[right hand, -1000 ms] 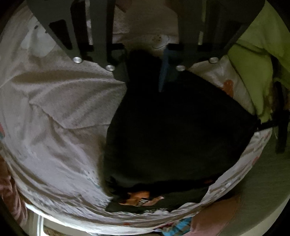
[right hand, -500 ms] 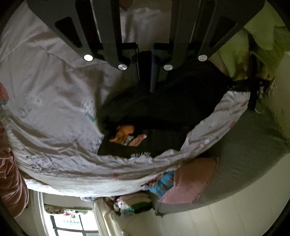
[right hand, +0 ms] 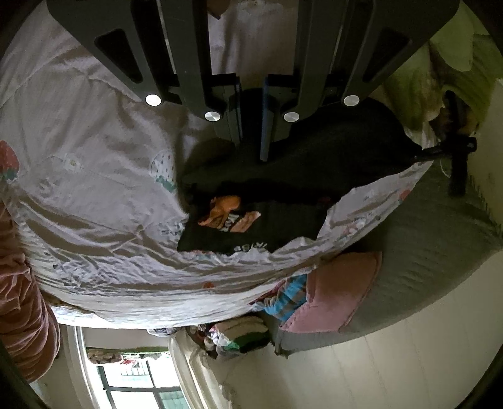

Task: Fold small clothes
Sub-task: 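Lift the hem with both tools and fold it over toward the collar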

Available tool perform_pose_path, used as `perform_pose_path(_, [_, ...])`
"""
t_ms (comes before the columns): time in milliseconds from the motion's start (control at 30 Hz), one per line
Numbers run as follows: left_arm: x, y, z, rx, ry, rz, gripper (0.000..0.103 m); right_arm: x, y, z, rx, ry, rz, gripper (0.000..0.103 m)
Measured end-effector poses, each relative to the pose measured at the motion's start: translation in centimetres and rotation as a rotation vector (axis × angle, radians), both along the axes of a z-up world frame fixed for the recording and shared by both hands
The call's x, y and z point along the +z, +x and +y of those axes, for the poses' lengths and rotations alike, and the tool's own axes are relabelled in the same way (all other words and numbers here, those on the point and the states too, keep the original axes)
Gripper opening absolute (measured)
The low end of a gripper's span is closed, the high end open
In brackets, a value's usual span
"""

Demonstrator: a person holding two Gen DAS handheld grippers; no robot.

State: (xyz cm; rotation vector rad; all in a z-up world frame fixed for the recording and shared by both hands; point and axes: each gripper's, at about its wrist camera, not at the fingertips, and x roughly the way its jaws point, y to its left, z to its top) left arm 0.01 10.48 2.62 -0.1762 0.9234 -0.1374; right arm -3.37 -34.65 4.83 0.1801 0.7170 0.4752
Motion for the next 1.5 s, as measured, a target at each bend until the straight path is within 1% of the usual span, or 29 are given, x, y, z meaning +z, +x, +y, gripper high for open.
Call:
perform_pose_path(133, [1.1, 0.8, 0.9, 0.051, -0.018, -0.025, 0.003, 0.9, 0.3, -0.2, -0.008, 0.011, -0.03, 0.008])
perform_pose_path(233, [1.7, 1.1, 1.0, 0.072, -0.028, -0.044, 0.003, 1.3, 0.4, -0.4, -0.019, 0.012, -0.048, 0.008])
perform_pose_path(367, [2.7, 1.4, 0.7, 0.082, 0.0, -0.067, 0.003, 1.6, 0.7, -0.6, -0.034, 0.019, -0.057, 0.008])
perform_pose_path(700, [3.9, 2.7, 0.7, 0.112, 0.008, -0.092, 0.003, 2.0, 1.7, -0.8, -0.068, 0.044, -0.079, 0.008])
perform_pose_path(1100, [5.3, 5.3, 0.0, 0.128, 0.065, -0.12, 0.003, 2.8, 4.0, -0.7, -0.111, 0.045, -0.115, 0.008])
perform_pose_path(1233, [5.6, 6.2, -0.2, 0.126, 0.074, -0.128, 0.003, 2.6, 5.3, -1.0, -0.135, 0.051, -0.105, 0.008])
perform_pose_path(1367, [5.8, 7.4, -0.6, 0.123, 0.099, -0.136, 0.003, 2.7, 6.3, -0.8, -0.148, 0.034, -0.112, 0.008])
perform_pose_path(1500, [5.7, 8.6, -0.5, 0.125, 0.102, -0.143, 0.003, 2.7, 7.6, -0.5, -0.159, 0.014, -0.123, 0.008])
